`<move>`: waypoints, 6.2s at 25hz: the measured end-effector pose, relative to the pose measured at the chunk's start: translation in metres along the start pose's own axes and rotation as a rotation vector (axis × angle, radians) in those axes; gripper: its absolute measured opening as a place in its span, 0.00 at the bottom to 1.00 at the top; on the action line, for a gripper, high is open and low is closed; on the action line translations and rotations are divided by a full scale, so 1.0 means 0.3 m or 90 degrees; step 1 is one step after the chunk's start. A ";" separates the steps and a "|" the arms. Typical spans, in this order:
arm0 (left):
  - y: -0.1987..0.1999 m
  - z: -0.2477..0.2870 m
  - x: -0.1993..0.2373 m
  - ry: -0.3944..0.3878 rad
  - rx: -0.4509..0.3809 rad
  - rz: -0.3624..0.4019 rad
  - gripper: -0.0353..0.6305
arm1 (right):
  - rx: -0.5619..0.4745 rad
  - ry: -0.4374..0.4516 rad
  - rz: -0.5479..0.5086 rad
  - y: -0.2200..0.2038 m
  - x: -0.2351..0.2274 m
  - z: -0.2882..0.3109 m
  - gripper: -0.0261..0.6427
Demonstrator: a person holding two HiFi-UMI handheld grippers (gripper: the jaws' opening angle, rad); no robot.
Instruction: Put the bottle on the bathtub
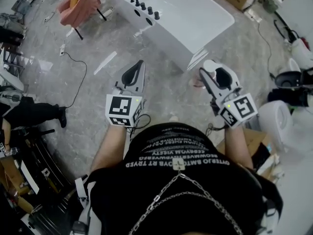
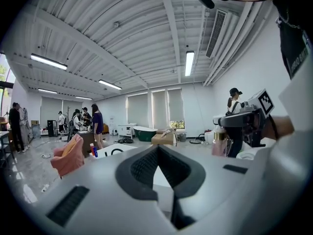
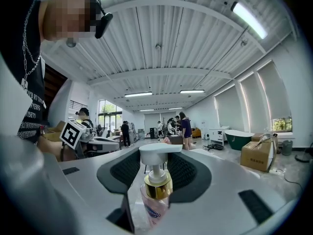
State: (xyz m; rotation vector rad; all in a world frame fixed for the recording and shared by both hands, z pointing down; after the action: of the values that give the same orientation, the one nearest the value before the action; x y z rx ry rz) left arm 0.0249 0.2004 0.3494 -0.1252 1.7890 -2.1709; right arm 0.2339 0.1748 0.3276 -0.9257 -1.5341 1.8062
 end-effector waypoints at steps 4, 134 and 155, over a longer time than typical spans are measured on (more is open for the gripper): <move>-0.027 0.013 0.022 0.005 0.016 -0.008 0.06 | 0.006 0.008 0.009 -0.009 -0.015 0.036 0.29; 0.070 1.490 1.027 0.016 0.072 0.010 0.06 | 0.147 0.021 0.085 -0.105 -1.173 1.594 0.30; -0.050 1.559 1.236 0.025 0.113 -0.012 0.06 | 0.265 -0.031 0.145 -0.531 -1.309 1.865 0.30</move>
State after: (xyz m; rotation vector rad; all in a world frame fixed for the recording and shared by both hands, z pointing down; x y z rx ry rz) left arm -0.2016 -0.3486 0.4116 -0.0591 1.6109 -2.3490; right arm 0.0096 -0.4364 0.5895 -0.8793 -1.0468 2.2116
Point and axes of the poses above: the fingertips, and each gripper's own axes: z forward along the fingers, x to its left, y out of its top, the point moved 1 cm from there along -z, backward along the fingers, and after that the axes turned 4 degrees about z, right-handed, at the moved point
